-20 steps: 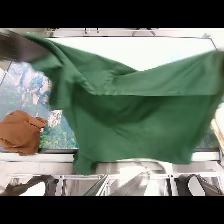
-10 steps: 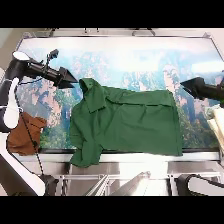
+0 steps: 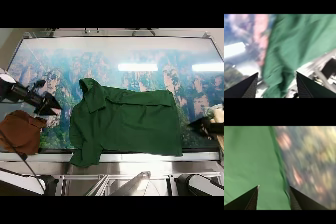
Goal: Fold the shirts.
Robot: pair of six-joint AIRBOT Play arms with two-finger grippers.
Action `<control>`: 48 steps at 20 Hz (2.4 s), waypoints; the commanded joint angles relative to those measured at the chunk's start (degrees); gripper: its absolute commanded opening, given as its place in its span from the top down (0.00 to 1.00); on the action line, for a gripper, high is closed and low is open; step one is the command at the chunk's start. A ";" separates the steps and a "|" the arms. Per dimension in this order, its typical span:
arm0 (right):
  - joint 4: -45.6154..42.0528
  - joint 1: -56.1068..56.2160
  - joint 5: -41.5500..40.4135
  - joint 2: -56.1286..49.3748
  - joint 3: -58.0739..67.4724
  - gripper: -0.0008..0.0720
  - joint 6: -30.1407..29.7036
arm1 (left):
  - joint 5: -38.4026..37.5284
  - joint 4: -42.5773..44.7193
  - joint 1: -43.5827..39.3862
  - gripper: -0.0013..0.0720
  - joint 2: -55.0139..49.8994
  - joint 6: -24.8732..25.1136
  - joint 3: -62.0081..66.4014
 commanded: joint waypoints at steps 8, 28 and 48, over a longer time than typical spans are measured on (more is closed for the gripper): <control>-2.47 11.89 -8.83 -5.95 -12.13 0.40 0.44 | 11.56 4.37 -4.90 0.31 8.20 1.31 -26.60; 74.05 12.94 18.91 24.15 13.73 0.96 -0.13 | -6.05 -66.55 9.14 0.95 53.37 26.77 -16.87; 38.86 14.60 -12.94 29.27 3.19 0.97 0.04 | 16.37 -33.62 -3.72 0.95 28.76 28.22 6.75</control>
